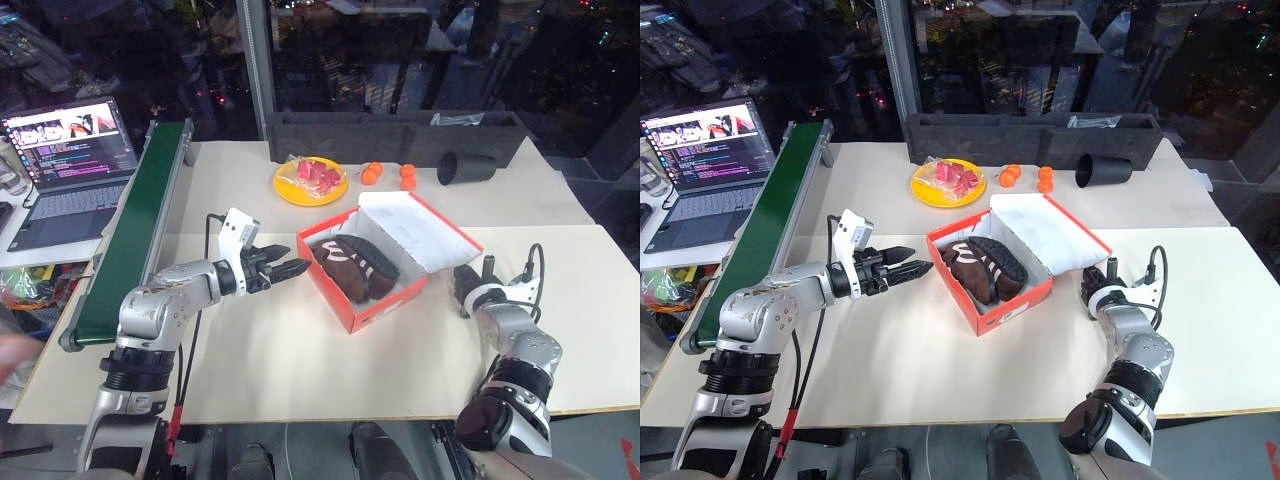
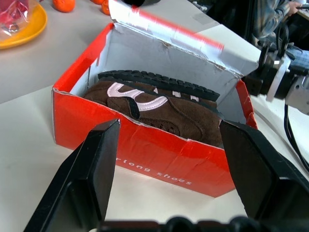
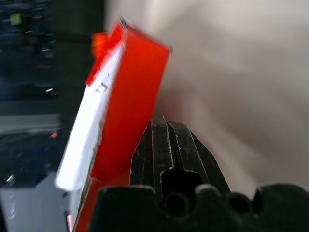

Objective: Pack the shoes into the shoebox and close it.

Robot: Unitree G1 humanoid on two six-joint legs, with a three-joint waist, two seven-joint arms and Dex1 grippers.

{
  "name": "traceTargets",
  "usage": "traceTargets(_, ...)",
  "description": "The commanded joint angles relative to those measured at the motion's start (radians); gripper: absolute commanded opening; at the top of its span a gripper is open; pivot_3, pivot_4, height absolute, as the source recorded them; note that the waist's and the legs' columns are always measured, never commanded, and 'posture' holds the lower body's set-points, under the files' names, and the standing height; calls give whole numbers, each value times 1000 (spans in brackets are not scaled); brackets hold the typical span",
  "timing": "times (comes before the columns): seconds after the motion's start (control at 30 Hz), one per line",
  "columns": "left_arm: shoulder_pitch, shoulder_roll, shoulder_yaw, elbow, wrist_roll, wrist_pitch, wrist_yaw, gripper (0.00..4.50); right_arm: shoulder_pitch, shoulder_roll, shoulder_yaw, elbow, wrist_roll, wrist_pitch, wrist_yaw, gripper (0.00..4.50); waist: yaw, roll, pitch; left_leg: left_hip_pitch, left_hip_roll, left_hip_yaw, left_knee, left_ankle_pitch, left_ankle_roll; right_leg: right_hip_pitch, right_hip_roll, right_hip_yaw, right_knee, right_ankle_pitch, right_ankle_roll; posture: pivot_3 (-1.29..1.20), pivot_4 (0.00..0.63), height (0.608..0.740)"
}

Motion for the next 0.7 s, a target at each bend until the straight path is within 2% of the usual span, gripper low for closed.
traceTargets(0.03,-19,6,10,-15,-1,-23,-10,3496,23,23,79,-240,96,-44,172,19,3,3,3,-1,0,0,0,0,0,0,0,0,0,0,0,0,150,710)
traceTargets(0.23,-19,3,3,-21,-1,-22,-9,3496,147,18,266,-508,179,30,316,19,9,3,3,-1,0,0,-3,0,0,0,0,0,-1,0,0,0,150,710)
traceTargets(0.37,-21,1,4,-23,-4,-20,-8,3496,230,-79,445,-683,193,131,420,19,13,4,4,-1,0,0,-2,0,-1,-1,0,0,0,-1,0,0,150,710)
traceTargets(0.53,-17,3,5,-27,-5,-20,-9,3496,218,-227,695,-703,14,172,458,19,14,2,5,0,0,0,0,1,-2,-1,0,0,0,0,0,0,150,710)
traceTargets(0.7,-14,0,7,-30,-6,-20,-5,3496,117,-270,889,-589,-210,148,405,19,19,0,6,-1,0,0,0,2,-3,-1,0,0,0,0,0,0,150,710)
